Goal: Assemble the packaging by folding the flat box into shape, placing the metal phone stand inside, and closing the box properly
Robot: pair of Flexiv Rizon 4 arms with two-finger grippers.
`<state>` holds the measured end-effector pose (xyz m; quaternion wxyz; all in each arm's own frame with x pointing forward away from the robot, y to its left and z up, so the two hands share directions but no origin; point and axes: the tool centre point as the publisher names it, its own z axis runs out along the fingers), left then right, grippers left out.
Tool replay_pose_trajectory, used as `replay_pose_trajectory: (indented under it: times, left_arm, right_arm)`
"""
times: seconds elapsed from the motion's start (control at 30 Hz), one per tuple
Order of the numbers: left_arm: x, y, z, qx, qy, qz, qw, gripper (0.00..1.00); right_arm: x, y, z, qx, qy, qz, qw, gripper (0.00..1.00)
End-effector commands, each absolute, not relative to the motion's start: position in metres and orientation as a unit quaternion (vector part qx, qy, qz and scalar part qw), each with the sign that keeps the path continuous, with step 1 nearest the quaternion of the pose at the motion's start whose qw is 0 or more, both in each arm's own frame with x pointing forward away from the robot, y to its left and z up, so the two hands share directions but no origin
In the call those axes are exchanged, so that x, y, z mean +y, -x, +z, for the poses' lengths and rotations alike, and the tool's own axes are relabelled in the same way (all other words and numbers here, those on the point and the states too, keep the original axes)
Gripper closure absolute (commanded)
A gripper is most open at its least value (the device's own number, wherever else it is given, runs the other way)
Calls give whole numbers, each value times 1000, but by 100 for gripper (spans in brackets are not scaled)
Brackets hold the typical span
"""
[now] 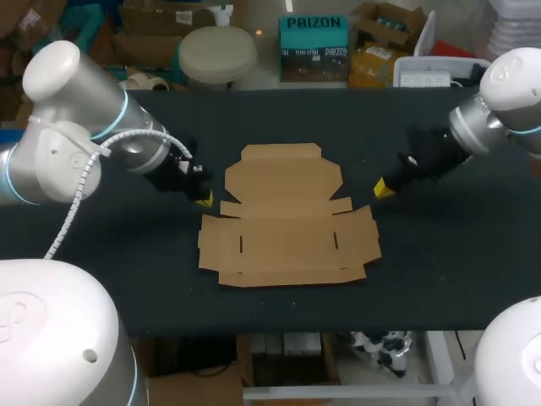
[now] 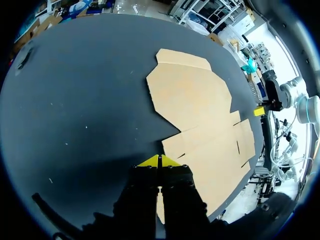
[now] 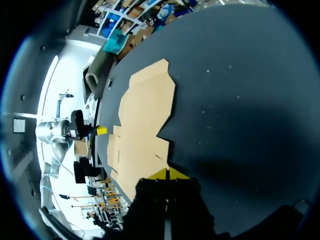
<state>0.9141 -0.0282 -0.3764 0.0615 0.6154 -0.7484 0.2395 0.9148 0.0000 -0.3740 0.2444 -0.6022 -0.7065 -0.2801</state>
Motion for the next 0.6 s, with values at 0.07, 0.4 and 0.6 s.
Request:
replay_pose_trajectory:
  times: [0.07, 0.4, 0.6]
  left_arm:
    - [-29, -917, -378, -746, -623, 228, 57, 100]
    - [-30, -916, -380, -745, -627, 224, 54, 100]
    - [-32, -917, -392, -740, -632, 222, 63, 100]
  right_arm:
    - [-1, -909, -378, -691, 621, -291, 228, 100]
    - [0, -911, -379, -692, 621, -290, 228, 100]
    - [2, -924, -392, -684, 621, -298, 240, 100]
